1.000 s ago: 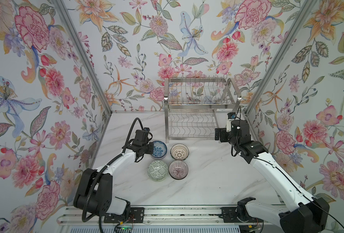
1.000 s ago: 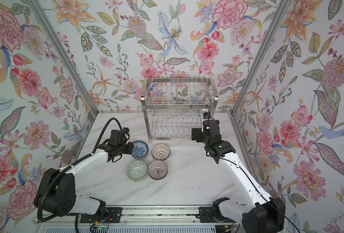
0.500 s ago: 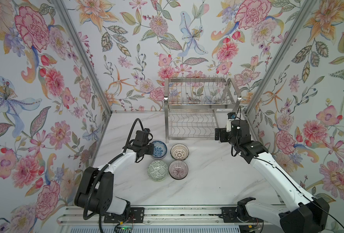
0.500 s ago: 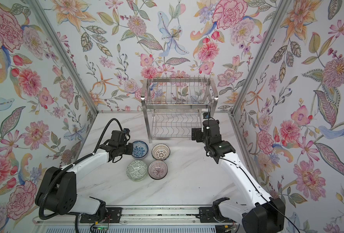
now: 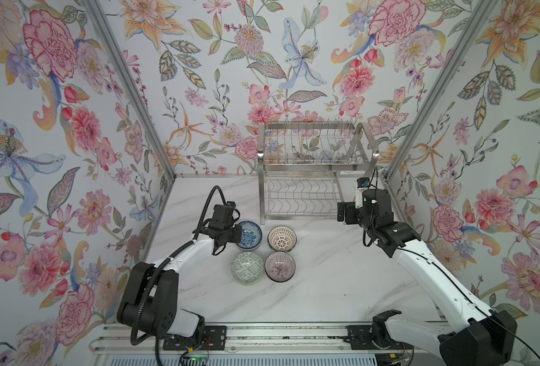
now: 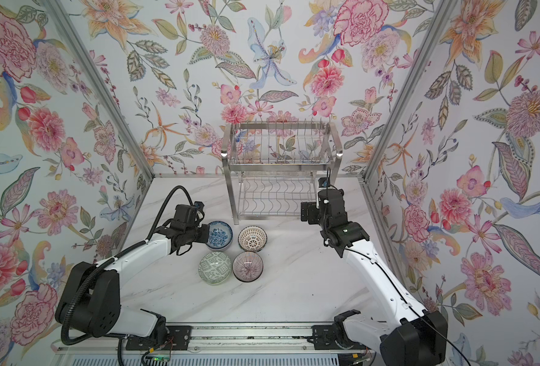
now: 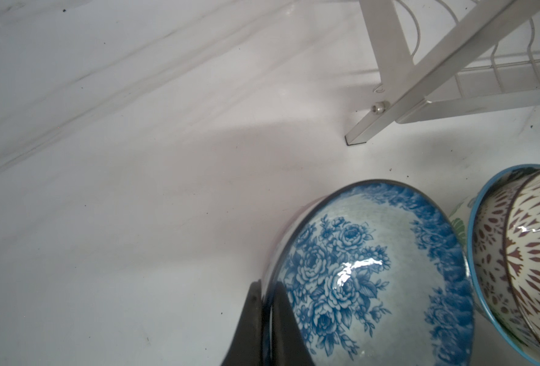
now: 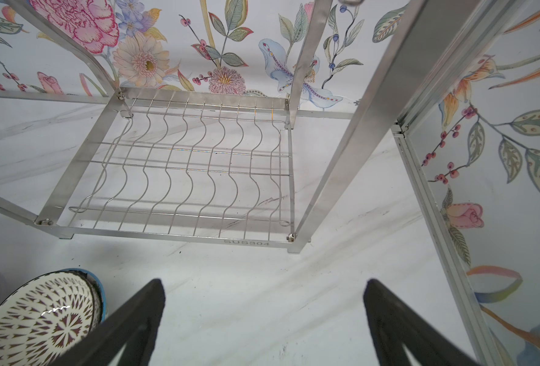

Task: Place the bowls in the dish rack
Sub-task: 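Close the left gripper on the rim of the blue floral bowl, then lift the blue floral bowl upright with the left gripper toward the right gripper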

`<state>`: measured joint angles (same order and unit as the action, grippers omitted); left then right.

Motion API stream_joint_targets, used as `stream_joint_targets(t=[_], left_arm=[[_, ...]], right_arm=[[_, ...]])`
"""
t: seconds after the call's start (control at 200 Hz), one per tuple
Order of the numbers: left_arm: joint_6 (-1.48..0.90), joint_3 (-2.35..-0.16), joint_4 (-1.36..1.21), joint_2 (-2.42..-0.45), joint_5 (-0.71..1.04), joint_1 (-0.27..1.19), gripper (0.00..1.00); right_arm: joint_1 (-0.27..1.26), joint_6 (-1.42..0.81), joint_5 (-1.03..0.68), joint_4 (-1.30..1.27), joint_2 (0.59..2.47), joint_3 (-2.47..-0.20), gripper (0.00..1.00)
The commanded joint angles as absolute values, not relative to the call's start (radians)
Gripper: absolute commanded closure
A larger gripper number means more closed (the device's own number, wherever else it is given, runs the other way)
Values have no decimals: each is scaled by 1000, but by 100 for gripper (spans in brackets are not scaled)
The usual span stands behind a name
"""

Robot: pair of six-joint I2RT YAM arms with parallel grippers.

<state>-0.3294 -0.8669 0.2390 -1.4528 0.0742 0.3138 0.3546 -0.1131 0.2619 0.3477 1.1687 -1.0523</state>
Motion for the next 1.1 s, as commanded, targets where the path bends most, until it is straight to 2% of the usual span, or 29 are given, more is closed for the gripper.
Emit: stream_joint_targets(t=[0.0,0.25,0.38,0.5,0.616,0.786,1.096], left_arm=[[-303,-919,271,-1432,55,313,100],[-263,-1028,307,-1348,26,313,100],[-255,-1091,299,-1285,74,325,100],[-236,-1147,283,-1242,138,392,100],[-222,-1199,269,-1226,101,503,100],[-244,-1232,222,-1258,61,599,100],[-274,-1329,81,-1443,127,669,100]], right_arm=[[346,-114,265,351,1143,-1047,1],[343,-102,243,365,1139,-1065,1],[347,-115,183,372,1126,-1078,1],[361,-147,96,372,1095,-1101,1],[383,-176,16,376,1070,-1140,1],[424,-224,-40,379,1051,-1183,1],[509,-321,-112,287,1060,-1166,1]])
